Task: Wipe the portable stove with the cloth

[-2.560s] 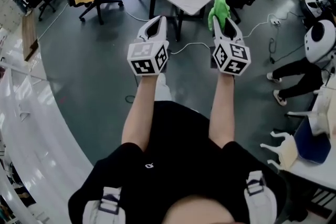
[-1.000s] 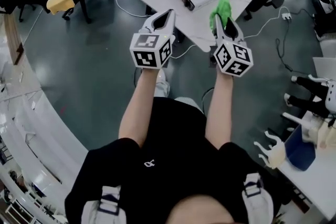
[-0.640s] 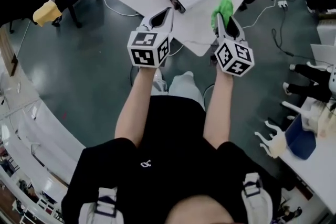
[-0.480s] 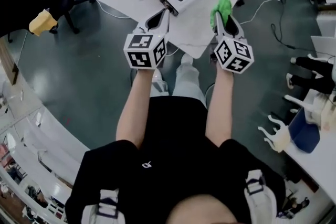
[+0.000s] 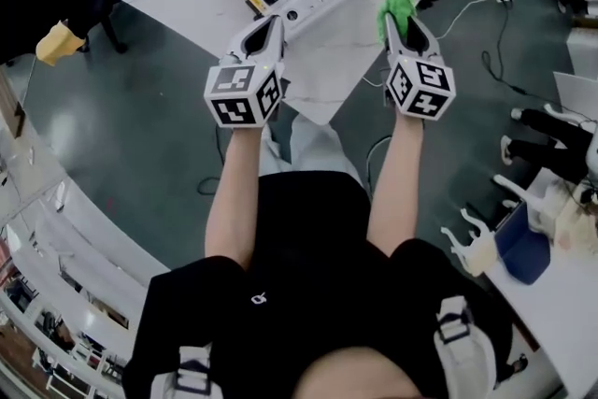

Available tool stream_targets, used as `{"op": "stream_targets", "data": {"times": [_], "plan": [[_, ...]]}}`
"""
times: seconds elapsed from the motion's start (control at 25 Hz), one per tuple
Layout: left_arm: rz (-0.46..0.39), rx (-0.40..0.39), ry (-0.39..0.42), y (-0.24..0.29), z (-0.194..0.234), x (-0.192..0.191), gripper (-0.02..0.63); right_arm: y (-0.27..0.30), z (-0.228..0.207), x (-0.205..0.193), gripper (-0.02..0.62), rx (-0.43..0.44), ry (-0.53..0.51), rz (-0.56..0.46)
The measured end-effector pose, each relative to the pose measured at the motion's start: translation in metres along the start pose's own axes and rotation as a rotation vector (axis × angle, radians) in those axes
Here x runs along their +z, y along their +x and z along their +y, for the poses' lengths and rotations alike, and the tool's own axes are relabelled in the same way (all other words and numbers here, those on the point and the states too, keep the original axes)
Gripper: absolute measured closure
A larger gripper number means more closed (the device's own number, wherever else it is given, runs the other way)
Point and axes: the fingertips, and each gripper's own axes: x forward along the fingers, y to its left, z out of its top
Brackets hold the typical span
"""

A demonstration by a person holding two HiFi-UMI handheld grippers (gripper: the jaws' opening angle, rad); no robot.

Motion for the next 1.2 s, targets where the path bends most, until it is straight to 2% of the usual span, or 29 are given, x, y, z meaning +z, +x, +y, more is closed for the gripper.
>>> {"op": "stream_targets", "data": {"times": [0.28,0.6,0.88,1.2], "plan": [[0.005,0.082,-0.025,0.029,0.008,-0.01,0.611,0.056,0.004,-0.002,0.482,0.105,-0.097,0.052],[-0.002,0.17,-0.068,0.046,0.019,-0.018,0.611,0.102,0.011,0.004,0.482,0.194,-0.259,0.082],[-0.008,0.223,-0.085,0.049,0.025,-0.021,0.611,0.131,0.008,0.003,0.482,0.218,-0.287,0.097],[-0.009,0.275,-0.102,0.035,0.034,-0.026,0.611,0.148,0.023,-0.013,0.482,0.253,-0.338,0.19]]}}
